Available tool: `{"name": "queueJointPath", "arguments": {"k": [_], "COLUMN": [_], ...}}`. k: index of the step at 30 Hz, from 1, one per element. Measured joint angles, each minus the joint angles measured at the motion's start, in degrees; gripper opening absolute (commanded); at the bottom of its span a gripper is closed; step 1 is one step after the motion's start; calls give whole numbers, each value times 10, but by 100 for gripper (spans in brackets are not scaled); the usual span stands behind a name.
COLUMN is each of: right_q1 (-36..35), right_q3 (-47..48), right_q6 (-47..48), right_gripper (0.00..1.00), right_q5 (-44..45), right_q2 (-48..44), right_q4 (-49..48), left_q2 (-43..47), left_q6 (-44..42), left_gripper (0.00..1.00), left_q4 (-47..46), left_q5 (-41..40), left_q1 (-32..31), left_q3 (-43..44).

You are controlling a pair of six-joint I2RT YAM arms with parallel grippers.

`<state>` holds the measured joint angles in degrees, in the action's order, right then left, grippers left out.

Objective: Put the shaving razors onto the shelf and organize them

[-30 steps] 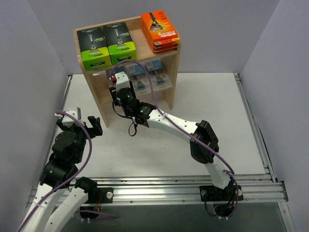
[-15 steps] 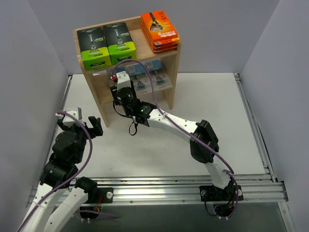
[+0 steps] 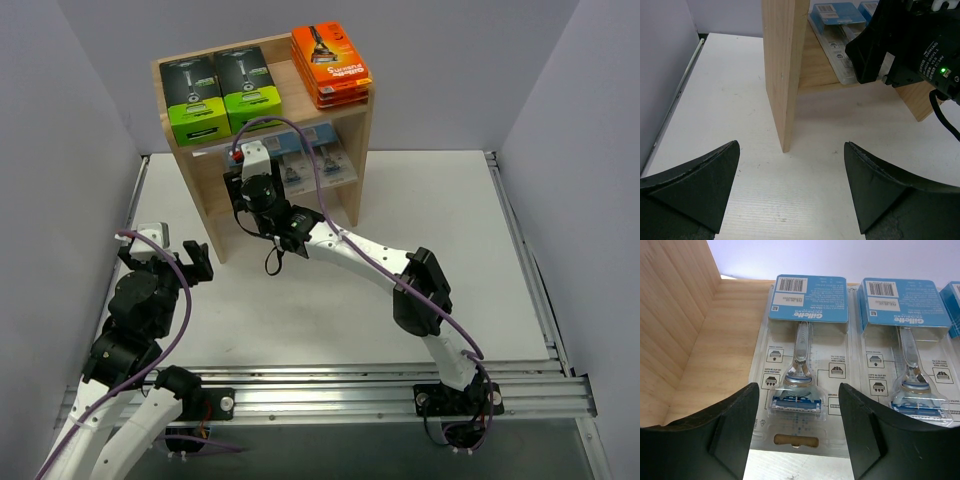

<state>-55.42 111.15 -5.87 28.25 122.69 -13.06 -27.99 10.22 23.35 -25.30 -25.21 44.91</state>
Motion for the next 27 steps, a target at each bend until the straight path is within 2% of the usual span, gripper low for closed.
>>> {"name": "queueJointPath", "arguments": {"k": [10,16,20,27], "right_q1": [0,-2,-7,-14], "right_q3": [-3,-46,-75,-139], "right_q6": [0,0,3,4], "right_gripper": [63,70,82,88], "right_q5": [1,6,11,16], "right_q2": [-7,-56,-103,-192], "right_q4": [5,5,3,-4], "left_q2": [-3,-5,-7,-7], "left_q6": [-1,-3,-4,-10], "left_gripper": [94,94,94,94], "left_q4": [0,0,0,0], "left_q5": [0,0,0,0], "left_q1": [0,2,6,10], "left_q3": [0,0,0,0]}}
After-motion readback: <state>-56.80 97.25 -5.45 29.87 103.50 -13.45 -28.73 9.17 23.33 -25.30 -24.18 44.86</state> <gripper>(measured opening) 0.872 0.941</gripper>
